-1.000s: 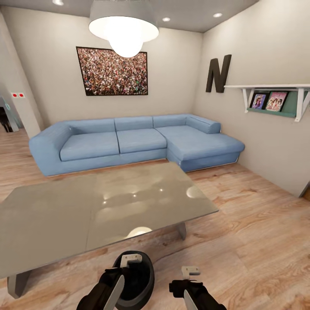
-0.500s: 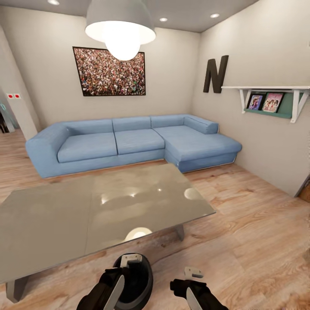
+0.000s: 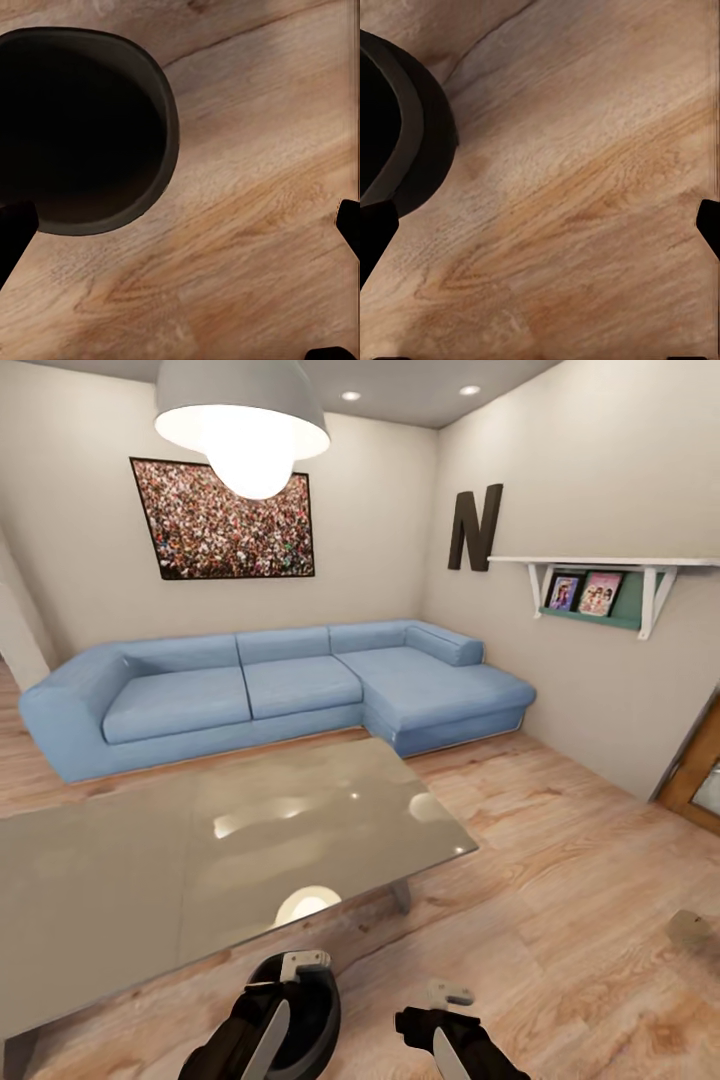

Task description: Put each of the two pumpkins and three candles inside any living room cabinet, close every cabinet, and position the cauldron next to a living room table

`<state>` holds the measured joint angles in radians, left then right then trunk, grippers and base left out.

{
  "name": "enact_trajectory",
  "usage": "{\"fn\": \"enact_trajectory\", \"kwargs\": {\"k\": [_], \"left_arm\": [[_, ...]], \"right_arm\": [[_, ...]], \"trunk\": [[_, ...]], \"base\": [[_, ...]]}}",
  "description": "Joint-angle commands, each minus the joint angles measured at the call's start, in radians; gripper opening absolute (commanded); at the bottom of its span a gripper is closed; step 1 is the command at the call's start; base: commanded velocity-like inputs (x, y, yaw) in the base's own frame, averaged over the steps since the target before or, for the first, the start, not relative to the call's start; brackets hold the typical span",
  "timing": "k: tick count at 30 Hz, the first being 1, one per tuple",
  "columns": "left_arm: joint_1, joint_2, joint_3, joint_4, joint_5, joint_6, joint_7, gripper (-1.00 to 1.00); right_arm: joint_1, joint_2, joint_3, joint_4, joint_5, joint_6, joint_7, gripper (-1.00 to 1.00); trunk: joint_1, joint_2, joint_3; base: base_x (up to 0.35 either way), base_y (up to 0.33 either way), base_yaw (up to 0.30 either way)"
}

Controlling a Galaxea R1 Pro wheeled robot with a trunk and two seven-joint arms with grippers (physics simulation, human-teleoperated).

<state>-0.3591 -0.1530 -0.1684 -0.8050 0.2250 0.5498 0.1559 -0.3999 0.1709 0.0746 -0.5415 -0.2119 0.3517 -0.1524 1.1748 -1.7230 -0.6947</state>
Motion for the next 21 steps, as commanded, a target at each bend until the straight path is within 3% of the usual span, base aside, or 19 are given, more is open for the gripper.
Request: {"fn": "enact_trajectory", "kwargs": {"k": [1,10,21], "left_arm": [[0.000,0.001,-0.003,-0.002,0.011,0.004,0.010,1.00],[-0.001,0.000,-0.003,-0.001,0.011,0.004,0.013,1.00],[0.000,-0.001,-0.005,0.001,0.010,0.004,0.013,1.00]], "right_arm": [[0.000,-0.001,0.007,-0.001,-0.010,0.003,-0.009,1.00],[0.000,-0.002,-0.043,0.000,-0.009,0.003,-0.009,1.00],[0.000,-0.002,-0.050,0.002,-0.009,0.003,-0.014,1.00]], "trunk": [[-0.004,0.007,0.002],[-0.039,0.070,0.029],[-0.081,0.147,0.064]], "base": [[0.000,0.000,-0.257],[0.000,0.000,-0.276],[0.000,0.000,-0.281]]}}
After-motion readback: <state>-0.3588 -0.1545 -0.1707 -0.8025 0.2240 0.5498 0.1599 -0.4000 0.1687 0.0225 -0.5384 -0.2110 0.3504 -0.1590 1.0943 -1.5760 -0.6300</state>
